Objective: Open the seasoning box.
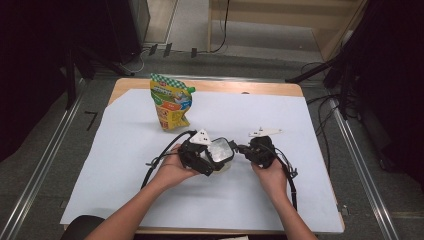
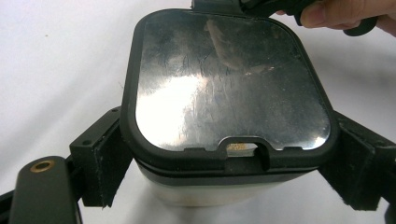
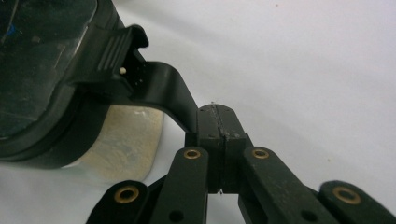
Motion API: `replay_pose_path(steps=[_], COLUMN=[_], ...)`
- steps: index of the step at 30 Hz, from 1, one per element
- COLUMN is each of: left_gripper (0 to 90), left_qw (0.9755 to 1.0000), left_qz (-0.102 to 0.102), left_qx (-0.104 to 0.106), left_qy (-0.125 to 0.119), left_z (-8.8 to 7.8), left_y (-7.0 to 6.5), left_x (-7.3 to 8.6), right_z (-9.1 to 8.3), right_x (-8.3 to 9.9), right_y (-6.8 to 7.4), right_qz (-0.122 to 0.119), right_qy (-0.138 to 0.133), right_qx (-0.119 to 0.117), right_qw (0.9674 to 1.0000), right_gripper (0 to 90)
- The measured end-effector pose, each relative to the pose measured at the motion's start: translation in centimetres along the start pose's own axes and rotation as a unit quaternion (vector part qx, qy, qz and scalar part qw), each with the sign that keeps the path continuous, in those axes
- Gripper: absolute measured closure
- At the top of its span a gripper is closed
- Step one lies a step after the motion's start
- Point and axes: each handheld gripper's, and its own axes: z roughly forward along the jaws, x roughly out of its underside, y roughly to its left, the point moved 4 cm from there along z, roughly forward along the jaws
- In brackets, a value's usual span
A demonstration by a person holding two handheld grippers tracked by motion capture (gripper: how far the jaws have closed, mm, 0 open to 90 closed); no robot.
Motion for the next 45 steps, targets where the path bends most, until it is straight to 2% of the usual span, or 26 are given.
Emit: replay_pose_path(steps=[3,5,9,14,22,30,34,45], left_gripper=[14.4,15.2,16.8,16.9,15.4,16.5,16.2,15.5], left_qw=[1.0000,0.9999,0.9998,0.9998,0.9998,0.9993,0.9993,0.9986], left_qz=[-0.004,-0.002,0.003,0.019,0.017,0.019,0.021,0.021], left_qx=[0.003,0.003,0.004,0.008,0.012,0.011,0.015,0.022], left_qy=[-0.007,-0.011,-0.017,-0.009,-0.004,-0.029,-0.027,-0.042], left_z=[-0.1,-0.4,-0.8,-1.0,-1.0,-1.9,-2.0,-2.2], left_y=[0.1,0.3,0.5,0.6,0.3,0.1,0.1,0.0], left_x=[0.1,0.1,0.2,0.2,0.1,-0.7,-1.0,-2.0], right_z=[0.3,0.3,0.2,0.2,0.2,0.2,0.2,0.2], right_x=[0.0,-0.1,-0.1,0.1,0.4,0.4,0.4,0.6], right_y=[0.0,0.0,0.1,0.3,0.5,0.6,0.8,1.0], right_qz=[-0.003,0.004,0.001,0.001,-0.003,-0.004,-0.003,-0.003], right_qy=[0.003,0.004,0.009,0.016,0.025,0.027,0.028,0.027], right_qx=[-0.002,-0.009,-0.013,-0.014,-0.011,-0.010,-0.011,-0.008], right_qw=[1.0000,0.9999,0.9999,0.9998,0.9996,0.9996,0.9996,0.9996], right_gripper=[90.0,90.0,90.0,90.0,90.0,90.0,90.0,90.0])
